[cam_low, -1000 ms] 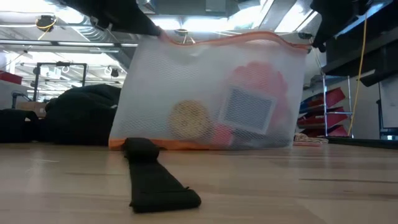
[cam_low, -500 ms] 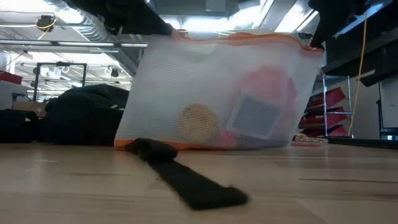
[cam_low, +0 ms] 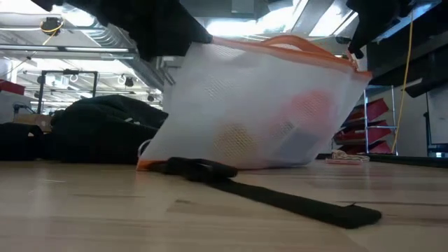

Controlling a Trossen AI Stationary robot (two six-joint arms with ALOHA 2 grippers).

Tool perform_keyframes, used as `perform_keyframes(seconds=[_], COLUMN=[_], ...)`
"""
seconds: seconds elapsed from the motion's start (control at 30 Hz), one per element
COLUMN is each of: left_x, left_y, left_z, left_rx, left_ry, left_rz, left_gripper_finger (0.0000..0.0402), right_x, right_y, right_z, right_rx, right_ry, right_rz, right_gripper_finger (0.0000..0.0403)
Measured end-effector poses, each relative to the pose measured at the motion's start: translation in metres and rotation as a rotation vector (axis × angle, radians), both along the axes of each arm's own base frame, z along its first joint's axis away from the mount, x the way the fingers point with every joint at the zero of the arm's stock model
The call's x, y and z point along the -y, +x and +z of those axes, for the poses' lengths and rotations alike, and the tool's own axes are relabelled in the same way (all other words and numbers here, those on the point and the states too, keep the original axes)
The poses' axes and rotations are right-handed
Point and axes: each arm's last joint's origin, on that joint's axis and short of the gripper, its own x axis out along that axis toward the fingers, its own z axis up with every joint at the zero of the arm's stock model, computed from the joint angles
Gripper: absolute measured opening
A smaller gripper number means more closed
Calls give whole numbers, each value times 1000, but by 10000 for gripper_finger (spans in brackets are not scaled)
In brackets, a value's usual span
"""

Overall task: Unpack backpack
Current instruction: Open the zipper pouch, then remove the orange scented candle from the zipper pouch

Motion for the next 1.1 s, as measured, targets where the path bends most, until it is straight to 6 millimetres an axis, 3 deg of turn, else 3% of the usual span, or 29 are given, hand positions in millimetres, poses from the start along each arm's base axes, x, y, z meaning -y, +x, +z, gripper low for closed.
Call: perform_keyframes(seconds=[0.23,0.57,0.87,1.1], left_x=[-3,5,3,-7], left_y=[5,11,8,6], left_z=[-3,-7,-16,-35], left_rx=[-11,-8,-111,-252], left_ry=[-73,-35,34,143], left_rz=[-114,-292,-295,-61], left_gripper_finger=[285,302,302,302], right_x=[0,-1,-4,-18], right_y=[0,0,5,18], right_z=[0,-1,-23,-47], right_rx=[-4,-56,-98,-127], right_ry=[-2,33,58,331], right_rz=[3,25,108,289], right_gripper_finger=[0,10,97,191])
